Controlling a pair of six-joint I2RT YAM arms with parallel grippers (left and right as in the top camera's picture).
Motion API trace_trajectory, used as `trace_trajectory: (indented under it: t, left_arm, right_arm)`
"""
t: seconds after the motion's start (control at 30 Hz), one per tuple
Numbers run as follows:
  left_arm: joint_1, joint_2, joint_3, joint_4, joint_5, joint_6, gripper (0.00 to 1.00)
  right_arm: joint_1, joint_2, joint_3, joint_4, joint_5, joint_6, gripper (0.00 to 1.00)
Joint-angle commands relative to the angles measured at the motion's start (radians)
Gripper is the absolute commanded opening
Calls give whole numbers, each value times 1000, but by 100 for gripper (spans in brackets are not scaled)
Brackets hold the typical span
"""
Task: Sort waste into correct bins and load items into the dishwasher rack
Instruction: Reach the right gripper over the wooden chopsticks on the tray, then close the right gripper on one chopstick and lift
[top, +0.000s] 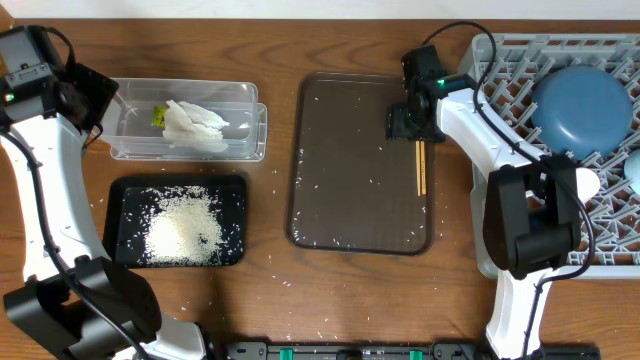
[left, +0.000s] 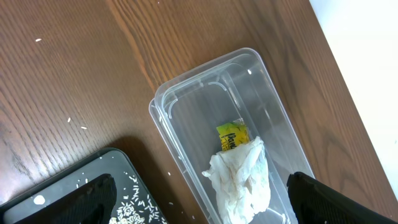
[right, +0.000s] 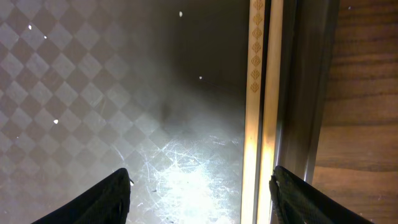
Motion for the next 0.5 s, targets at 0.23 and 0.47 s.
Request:
trace_trajectory:
  t: [0.23,0.47]
  left_arm:
    - [2,-7,5,-3,-2,-9,91]
    - [2,-7,5,-3,-2,-9,91]
  right_arm:
    - [-6,35,0,37,20,-2,70]
    - [-4,78,0,44,23,-2,68]
